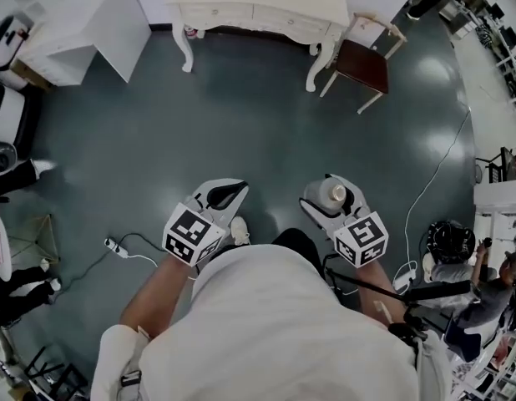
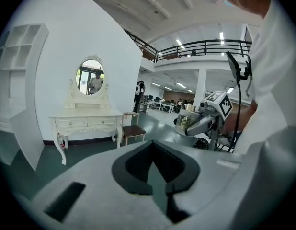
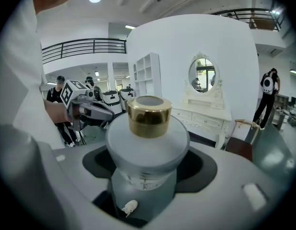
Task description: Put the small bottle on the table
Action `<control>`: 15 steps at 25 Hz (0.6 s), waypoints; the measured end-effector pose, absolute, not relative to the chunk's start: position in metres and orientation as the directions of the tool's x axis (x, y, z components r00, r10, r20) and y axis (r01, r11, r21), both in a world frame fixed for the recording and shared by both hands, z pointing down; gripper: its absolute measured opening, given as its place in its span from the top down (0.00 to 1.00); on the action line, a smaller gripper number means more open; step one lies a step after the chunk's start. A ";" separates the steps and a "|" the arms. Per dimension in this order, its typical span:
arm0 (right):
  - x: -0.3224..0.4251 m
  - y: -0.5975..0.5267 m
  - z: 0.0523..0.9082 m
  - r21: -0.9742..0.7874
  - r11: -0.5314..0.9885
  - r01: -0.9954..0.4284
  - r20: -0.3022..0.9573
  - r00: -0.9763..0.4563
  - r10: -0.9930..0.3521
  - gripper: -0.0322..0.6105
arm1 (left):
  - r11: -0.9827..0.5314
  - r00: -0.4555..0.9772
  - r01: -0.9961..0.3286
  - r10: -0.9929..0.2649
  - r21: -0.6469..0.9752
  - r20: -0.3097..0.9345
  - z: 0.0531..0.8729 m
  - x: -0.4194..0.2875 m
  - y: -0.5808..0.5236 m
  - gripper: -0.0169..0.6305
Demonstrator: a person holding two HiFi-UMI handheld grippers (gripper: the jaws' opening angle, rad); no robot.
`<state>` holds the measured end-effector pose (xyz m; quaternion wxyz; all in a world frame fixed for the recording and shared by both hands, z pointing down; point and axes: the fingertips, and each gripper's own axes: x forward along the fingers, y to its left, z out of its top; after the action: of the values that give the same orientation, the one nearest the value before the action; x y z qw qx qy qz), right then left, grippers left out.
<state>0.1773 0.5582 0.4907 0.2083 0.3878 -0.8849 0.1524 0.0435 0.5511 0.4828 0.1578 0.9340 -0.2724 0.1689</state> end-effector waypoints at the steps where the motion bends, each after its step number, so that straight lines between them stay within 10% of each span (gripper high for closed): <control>1: 0.169 0.543 0.490 -0.106 0.655 -0.748 0.486 -0.614 -0.622 0.42 | -0.798 0.793 -0.566 -0.459 0.207 0.401 0.484 0.035 0.537 0.97; 15: 0.151 0.356 0.503 -0.102 0.717 -0.690 0.464 -0.671 -0.579 0.42 | -0.724 0.729 -0.656 -0.535 0.212 0.428 0.494 0.011 0.379 0.97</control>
<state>0.1508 0.3562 0.5032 0.2040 0.3509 -0.9038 0.1358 0.0105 0.3791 0.4939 0.1773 0.9126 -0.3261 0.1712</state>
